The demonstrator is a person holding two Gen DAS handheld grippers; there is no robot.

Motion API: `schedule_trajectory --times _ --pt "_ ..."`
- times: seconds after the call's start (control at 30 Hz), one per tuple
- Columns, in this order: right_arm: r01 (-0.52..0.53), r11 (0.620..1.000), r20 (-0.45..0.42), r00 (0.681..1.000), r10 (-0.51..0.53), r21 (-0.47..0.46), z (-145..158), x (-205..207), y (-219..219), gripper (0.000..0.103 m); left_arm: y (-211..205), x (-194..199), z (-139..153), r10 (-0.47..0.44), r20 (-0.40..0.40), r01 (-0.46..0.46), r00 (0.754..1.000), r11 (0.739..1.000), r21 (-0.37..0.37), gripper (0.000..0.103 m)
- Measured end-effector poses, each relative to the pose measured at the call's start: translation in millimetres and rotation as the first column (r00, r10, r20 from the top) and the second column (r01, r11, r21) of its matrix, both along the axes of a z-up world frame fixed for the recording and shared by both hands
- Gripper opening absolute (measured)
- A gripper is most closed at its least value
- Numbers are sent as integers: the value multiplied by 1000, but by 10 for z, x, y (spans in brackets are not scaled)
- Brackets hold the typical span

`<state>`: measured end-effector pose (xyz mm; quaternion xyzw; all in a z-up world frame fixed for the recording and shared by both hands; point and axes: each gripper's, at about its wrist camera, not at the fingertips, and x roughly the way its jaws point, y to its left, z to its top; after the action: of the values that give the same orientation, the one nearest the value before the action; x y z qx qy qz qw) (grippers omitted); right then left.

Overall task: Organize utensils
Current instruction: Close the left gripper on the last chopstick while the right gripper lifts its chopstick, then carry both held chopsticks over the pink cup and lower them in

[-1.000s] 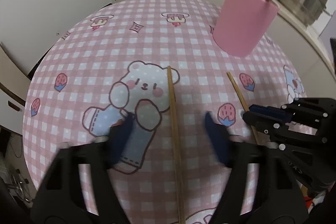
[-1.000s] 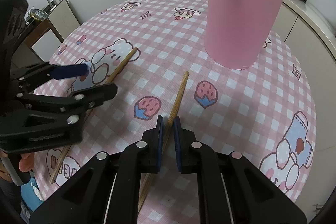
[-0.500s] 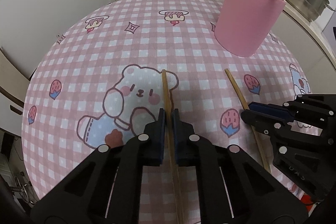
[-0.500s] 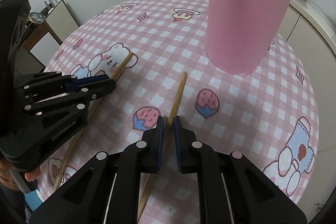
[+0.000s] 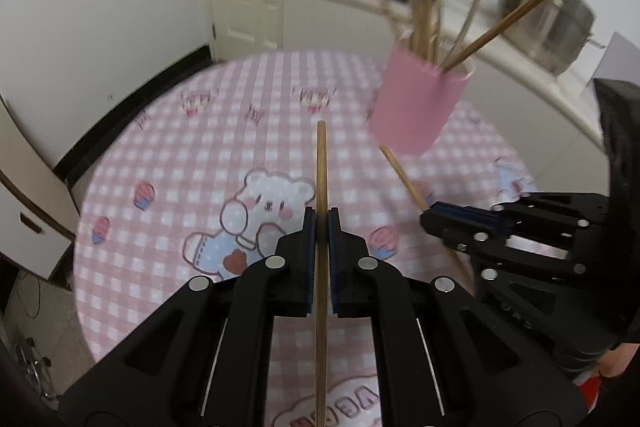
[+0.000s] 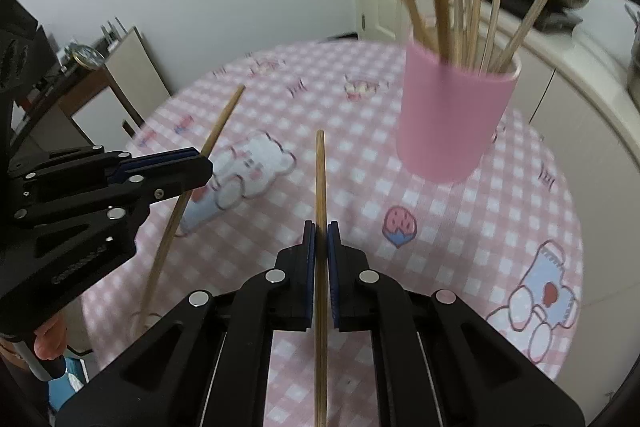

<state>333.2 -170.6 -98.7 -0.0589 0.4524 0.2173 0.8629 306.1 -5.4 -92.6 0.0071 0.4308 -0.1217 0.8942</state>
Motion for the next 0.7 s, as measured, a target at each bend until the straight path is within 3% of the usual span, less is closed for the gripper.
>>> schedule_trajectory --times 0.37,0.57,0.7 --pt "-17 996 198 980 0 85 693 -447 -78 5 -41 -526 748 3 209 9 978 998 -58 6" --pt "-2 995 330 943 -31 99 918 -636 -193 5 -18 -755 964 26 315 -5 949 998 -70 6" --pt "-3 996 367 930 -30 89 908 -701 -231 5 -49 -769 958 25 328 -2 944 998 -69 6"
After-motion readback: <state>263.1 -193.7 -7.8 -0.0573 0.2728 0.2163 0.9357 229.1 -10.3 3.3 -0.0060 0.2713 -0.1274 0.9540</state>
